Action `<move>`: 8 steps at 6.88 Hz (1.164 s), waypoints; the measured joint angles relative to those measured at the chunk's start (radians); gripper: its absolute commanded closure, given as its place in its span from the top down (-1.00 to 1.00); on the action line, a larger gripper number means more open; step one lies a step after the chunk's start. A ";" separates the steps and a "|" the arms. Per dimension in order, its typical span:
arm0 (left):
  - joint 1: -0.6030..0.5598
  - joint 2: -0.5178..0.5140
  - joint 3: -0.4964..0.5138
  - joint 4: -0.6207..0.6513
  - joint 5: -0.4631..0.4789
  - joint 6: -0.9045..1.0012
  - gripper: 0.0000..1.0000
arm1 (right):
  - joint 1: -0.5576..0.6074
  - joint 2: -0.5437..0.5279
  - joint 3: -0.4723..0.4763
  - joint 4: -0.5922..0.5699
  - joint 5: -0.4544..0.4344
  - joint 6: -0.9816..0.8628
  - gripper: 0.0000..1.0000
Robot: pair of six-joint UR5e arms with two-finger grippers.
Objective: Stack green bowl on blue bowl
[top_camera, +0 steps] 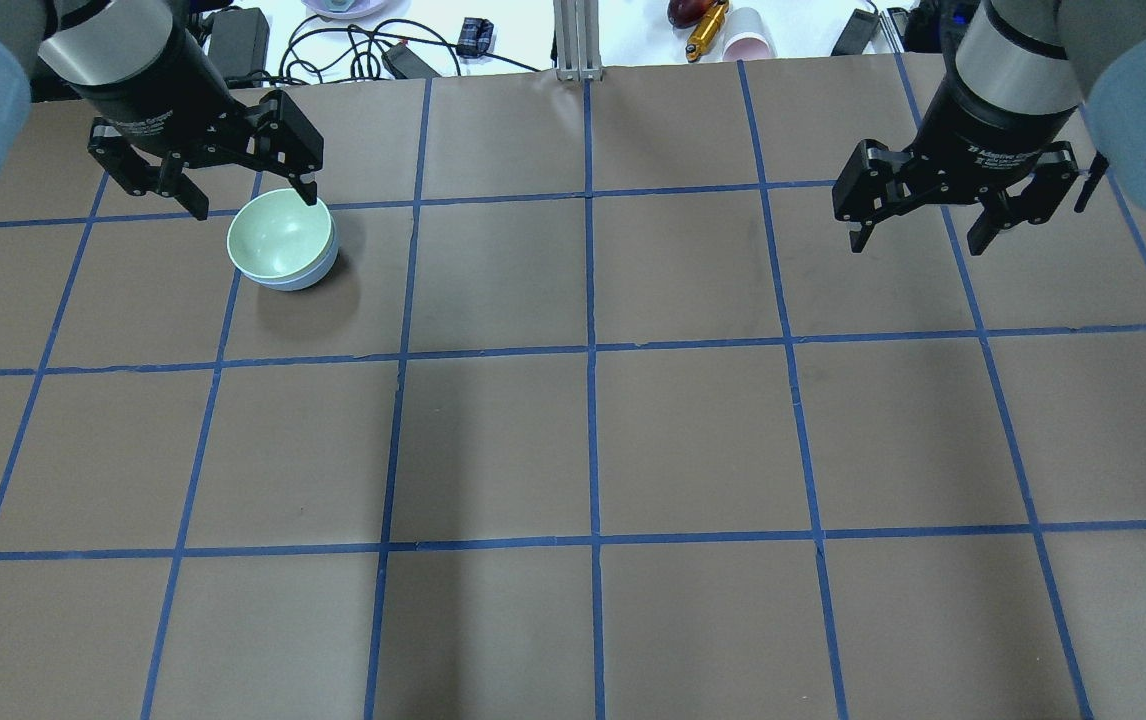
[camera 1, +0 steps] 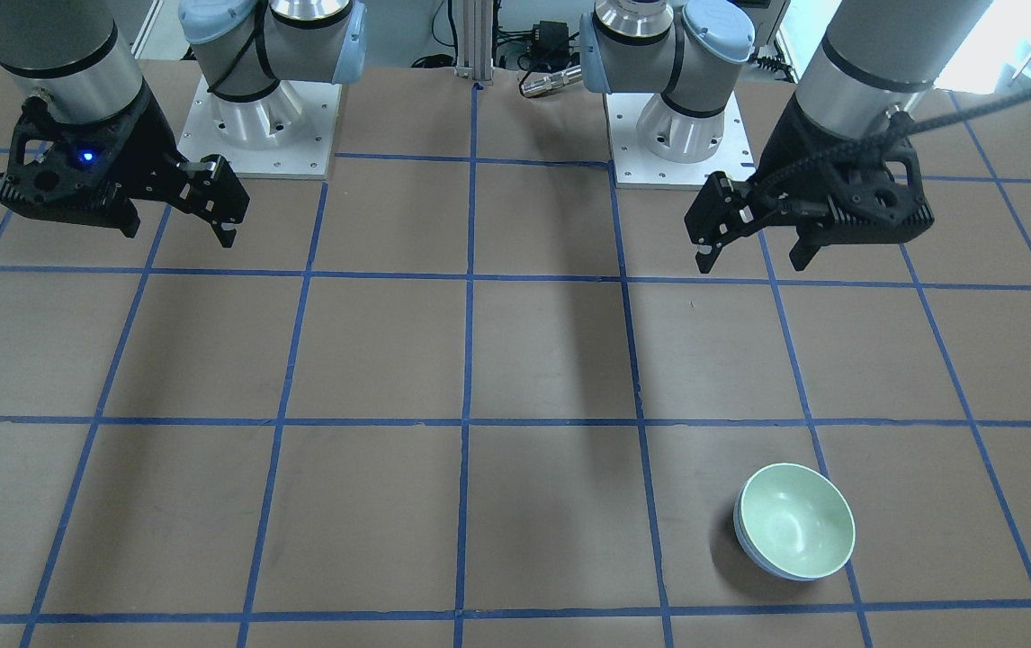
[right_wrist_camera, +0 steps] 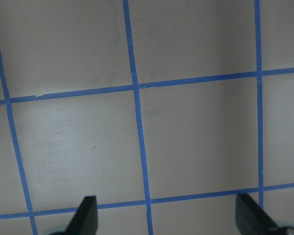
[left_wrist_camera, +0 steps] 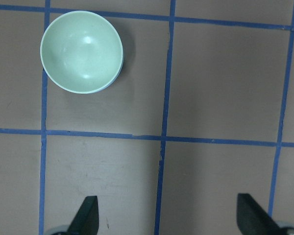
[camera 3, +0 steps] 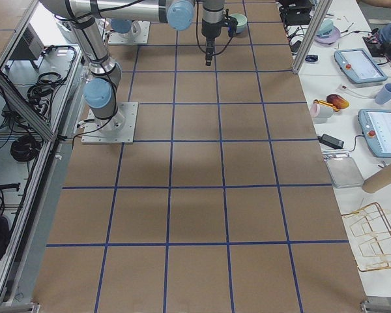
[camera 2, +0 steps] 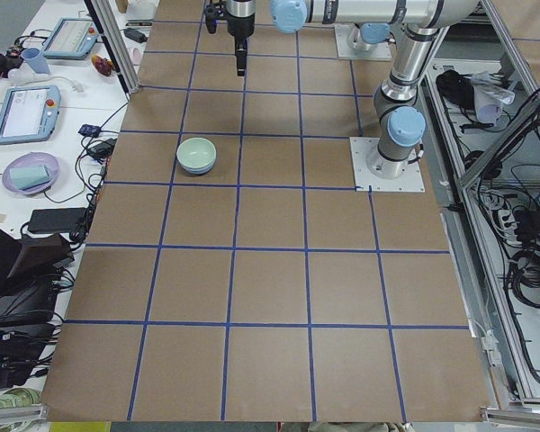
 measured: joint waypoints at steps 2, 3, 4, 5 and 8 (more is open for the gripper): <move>-0.002 0.040 -0.009 -0.020 0.001 0.000 1.00 | 0.000 0.000 0.000 0.000 0.000 0.000 1.00; -0.002 0.048 -0.014 -0.033 0.001 0.001 1.00 | 0.000 0.000 0.000 0.000 0.000 0.000 1.00; -0.003 0.051 -0.016 -0.053 0.002 0.003 1.00 | 0.000 0.000 0.000 0.000 0.000 0.000 1.00; -0.003 0.053 -0.015 -0.069 0.001 0.008 1.00 | 0.000 0.000 0.000 0.000 0.000 0.000 1.00; -0.003 0.060 -0.012 -0.083 -0.002 0.012 1.00 | 0.000 0.000 0.000 0.000 0.000 0.000 1.00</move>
